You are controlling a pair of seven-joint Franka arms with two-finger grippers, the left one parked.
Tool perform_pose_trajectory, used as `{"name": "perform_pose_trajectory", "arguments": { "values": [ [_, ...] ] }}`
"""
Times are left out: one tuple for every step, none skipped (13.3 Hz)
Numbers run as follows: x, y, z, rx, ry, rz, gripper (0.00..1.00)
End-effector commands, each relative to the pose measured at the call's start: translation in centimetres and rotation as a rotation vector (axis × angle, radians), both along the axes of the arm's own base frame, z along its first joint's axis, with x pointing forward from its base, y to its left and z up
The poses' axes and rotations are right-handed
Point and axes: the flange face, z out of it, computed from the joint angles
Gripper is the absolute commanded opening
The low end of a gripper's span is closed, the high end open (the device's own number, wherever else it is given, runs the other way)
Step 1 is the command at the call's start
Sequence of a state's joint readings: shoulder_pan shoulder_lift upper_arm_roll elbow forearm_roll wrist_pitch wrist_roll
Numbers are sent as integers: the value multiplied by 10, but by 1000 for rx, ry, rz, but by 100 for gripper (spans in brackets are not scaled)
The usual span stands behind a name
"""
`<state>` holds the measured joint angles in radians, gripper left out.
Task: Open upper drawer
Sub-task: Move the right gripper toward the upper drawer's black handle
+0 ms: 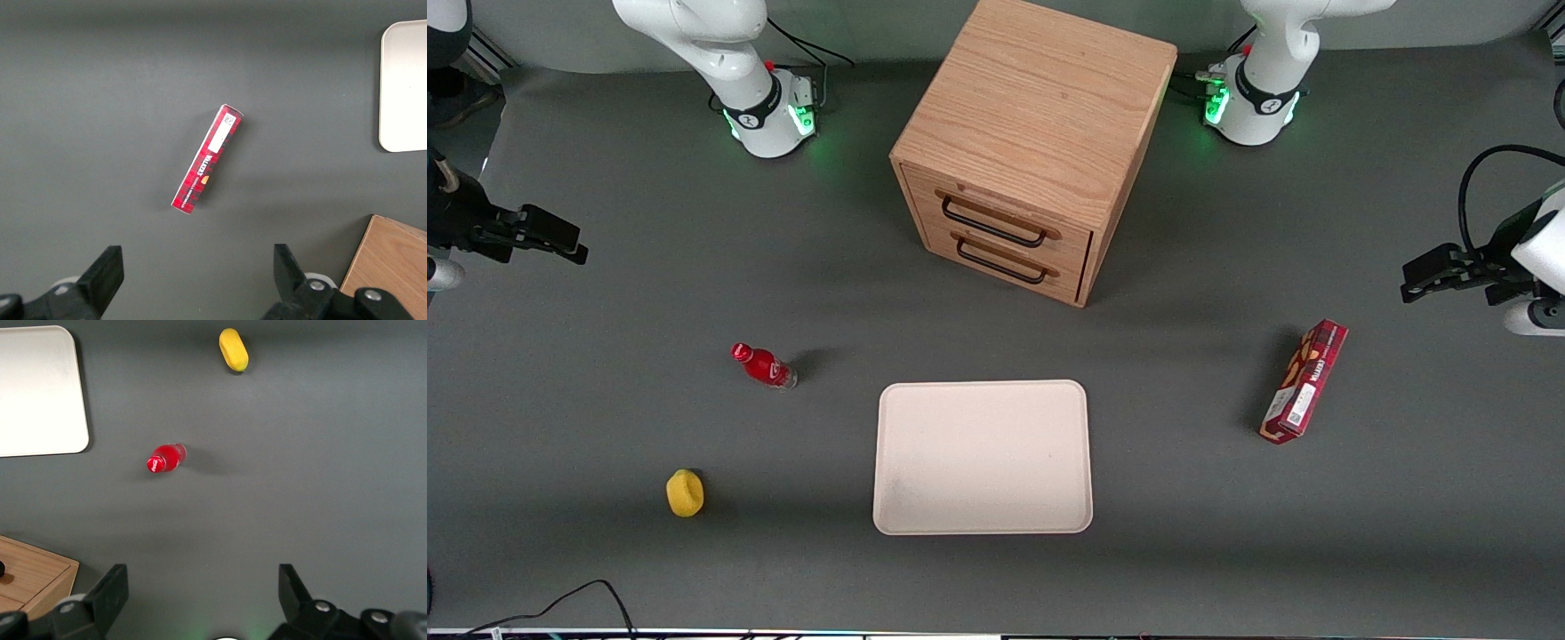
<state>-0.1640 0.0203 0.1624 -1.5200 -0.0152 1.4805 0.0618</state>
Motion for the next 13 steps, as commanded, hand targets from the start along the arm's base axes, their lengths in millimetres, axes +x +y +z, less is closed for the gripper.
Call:
{"name": "perform_pose_trajectory", "arguments": {
  "values": [
    [-1,-4,2,12,6,16,100],
    [-1,-1,2,12,6,19,100],
    [0,2,2,13,6,24,100],
    [2,9,0,20,9,38,100],
    [2,44,-2,48,18,93,100],
    [1,62,-4,83,22,129,100],
    [2,77,-8,131,31,186,100],
    [4,98,-13,190,39,305,100],
    [6,114,-19,240,43,417,100],
    [8,137,-26,284,54,492,100],
    [6,169,-30,322,64,551,100],
    [3,201,-34,338,77,612,100],
    [-5,240,-43,351,100,683,100]
  ]
}}
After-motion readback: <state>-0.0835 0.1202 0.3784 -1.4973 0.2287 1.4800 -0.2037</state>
